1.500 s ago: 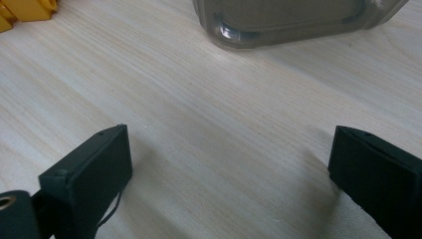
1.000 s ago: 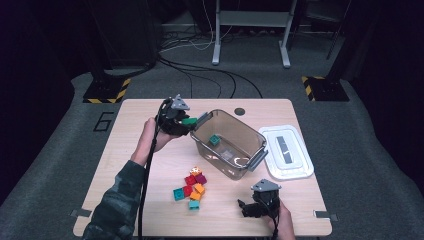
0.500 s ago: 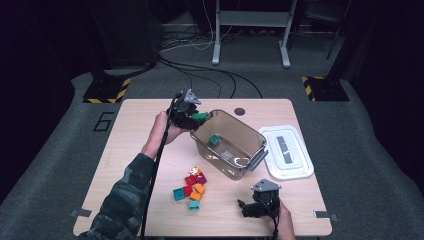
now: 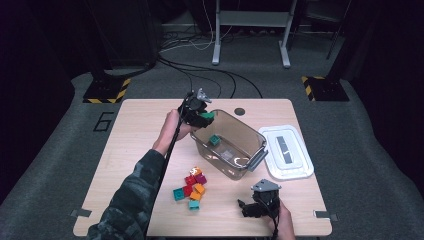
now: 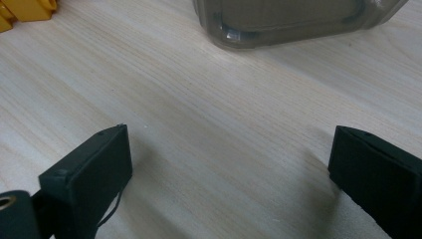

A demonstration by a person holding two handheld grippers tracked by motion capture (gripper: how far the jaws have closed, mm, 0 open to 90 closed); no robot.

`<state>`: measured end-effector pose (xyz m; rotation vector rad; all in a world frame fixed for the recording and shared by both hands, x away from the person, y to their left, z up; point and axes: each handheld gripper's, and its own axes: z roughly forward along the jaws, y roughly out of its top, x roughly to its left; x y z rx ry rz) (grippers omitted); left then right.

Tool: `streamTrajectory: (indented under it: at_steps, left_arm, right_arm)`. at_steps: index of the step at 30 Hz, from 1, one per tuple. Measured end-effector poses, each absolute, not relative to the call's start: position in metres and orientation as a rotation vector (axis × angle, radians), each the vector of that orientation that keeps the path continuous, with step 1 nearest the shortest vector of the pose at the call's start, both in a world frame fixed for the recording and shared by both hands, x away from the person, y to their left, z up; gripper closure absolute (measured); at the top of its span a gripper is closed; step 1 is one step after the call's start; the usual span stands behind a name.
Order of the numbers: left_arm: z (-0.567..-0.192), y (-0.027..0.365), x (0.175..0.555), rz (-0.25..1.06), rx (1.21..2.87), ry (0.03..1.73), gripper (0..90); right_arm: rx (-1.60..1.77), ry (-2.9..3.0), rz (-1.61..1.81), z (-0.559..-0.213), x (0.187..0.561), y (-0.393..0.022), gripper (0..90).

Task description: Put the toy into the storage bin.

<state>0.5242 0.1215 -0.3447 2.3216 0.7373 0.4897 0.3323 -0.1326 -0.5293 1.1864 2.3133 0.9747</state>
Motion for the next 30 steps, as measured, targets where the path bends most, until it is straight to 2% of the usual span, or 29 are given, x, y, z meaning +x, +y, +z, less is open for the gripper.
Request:
streamTrajectory:
  at_steps: [6, 11, 16, 21, 30]
  left_arm:
    - [-0.350, 0.118, 0.528, 0.473, 2.326, 0.761, 54.5]
    - [-0.348, 0.125, 0.527, 0.460, 2.312, 0.792, 34.0]
    - [-0.342, 0.134, 0.521, 0.475, 2.283, 0.808, 21.7]
    - [-0.339, 0.146, 0.509, 0.493, 2.257, 0.809, 16.2]
    - [-0.336, 0.164, 0.487, 0.522, 2.237, 0.796, 14.2]
  right_arm:
    - [1.190, 2.311, 0.975, -0.529, 0.332, -0.132, 2.8]
    - [1.190, 2.311, 0.975, -0.529, 0.332, -0.132, 2.7]
    - [1.188, 2.310, 0.975, -0.529, 0.332, -0.133, 2.7]
    - [1.185, 2.312, 0.974, -0.529, 0.332, -0.133, 2.7]
    - [1.195, 2.311, 0.975, -0.529, 0.332, -0.132, 2.6]
